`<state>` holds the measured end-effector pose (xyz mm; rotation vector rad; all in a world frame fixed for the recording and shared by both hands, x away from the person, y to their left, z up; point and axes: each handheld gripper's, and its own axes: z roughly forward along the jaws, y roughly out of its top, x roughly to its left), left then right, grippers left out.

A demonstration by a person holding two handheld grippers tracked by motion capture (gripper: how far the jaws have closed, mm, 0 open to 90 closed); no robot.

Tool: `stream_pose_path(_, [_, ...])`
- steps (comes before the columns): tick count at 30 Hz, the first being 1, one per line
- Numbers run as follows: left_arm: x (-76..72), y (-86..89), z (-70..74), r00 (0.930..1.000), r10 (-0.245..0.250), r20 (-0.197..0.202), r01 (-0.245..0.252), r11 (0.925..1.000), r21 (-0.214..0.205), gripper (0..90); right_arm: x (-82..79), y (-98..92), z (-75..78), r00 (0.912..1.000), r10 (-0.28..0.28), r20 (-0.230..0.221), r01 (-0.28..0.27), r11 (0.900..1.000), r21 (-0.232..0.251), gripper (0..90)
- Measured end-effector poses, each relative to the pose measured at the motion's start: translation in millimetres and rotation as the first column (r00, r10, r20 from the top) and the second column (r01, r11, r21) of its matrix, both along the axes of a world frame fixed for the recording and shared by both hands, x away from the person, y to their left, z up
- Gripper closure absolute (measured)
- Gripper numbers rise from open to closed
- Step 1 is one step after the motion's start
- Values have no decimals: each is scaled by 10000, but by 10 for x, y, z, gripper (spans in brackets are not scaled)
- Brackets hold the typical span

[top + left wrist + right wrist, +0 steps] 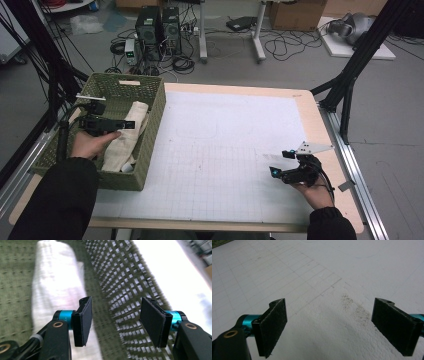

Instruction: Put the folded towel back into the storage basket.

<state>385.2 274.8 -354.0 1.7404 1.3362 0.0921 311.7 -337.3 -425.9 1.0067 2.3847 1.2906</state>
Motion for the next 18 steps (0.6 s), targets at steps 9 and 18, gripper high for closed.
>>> stream_pose_path(9, [-50, 8, 45, 9994, 116, 320, -71, 9904, -1380, 436, -10, -7, 12, 10000, -41, -28, 41, 10000, 86, 123])
stream_pose_path(18, [-106, -20, 78, 9985, 60, 537, 55, 9772, -2122, 433, -4, -8, 12, 10000, -25, -22, 25, 10000, 90, 123])
